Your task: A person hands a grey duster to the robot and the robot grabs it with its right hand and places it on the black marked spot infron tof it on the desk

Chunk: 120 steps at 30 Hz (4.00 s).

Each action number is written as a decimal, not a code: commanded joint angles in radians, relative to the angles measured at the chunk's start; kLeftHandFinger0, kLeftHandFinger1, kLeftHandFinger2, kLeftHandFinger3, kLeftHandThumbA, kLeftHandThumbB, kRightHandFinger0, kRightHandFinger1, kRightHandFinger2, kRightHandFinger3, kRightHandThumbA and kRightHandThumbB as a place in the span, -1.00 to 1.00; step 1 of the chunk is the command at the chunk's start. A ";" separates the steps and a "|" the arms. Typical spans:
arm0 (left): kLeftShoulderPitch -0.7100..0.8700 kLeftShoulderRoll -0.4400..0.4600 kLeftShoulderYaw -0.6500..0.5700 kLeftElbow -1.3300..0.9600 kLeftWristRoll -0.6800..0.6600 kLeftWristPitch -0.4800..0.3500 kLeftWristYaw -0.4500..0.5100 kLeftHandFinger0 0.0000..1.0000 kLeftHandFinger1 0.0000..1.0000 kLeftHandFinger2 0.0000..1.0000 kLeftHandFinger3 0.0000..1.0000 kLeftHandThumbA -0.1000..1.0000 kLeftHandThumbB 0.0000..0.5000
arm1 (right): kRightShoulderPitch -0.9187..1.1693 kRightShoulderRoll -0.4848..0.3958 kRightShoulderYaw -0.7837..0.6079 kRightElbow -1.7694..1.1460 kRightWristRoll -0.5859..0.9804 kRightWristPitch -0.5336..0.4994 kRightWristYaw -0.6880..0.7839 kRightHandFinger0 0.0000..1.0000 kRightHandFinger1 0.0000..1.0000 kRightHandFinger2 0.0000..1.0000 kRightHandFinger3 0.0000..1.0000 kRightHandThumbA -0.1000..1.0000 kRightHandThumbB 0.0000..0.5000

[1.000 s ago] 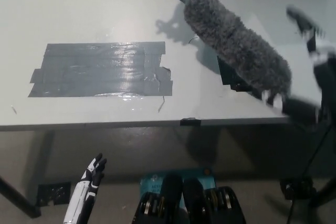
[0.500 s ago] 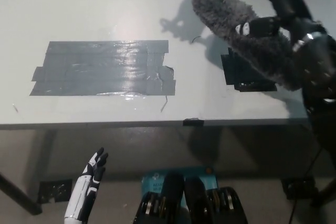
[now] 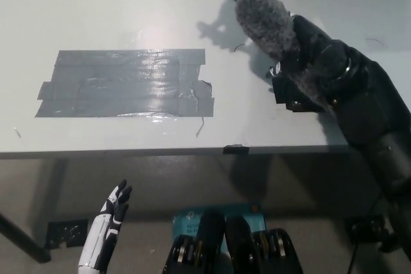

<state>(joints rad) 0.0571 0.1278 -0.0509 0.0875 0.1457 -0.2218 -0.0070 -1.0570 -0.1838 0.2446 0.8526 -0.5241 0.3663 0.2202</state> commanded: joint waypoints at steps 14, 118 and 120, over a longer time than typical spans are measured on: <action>0.010 0.013 -0.010 -0.034 0.002 -0.022 -0.018 1.00 1.00 1.00 1.00 1.00 -0.10 | -0.025 -0.045 -0.001 -0.110 -0.053 -0.274 -0.403 -0.55 0.56 1.00 1.00 -1.00 -0.55; -0.059 0.019 -0.046 -0.016 0.019 0.008 -0.030 1.00 1.00 1.00 1.00 1.00 -0.34 | 1.019 0.162 -0.289 -0.875 0.357 -0.449 0.053 1.00 1.00 1.00 1.00 0.97 -0.14; -0.068 0.013 -0.047 -0.010 0.024 0.006 -0.024 1.00 1.00 1.00 1.00 1.00 -0.33 | 1.011 0.144 -0.287 -0.838 0.373 -0.454 0.062 1.00 1.00 1.00 1.00 1.00 -0.10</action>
<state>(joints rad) 0.0171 0.1431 -0.0977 0.1059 0.1521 -0.1892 -0.0373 -0.0185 -0.0297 -0.0562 -0.0587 -0.1663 0.0735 0.3549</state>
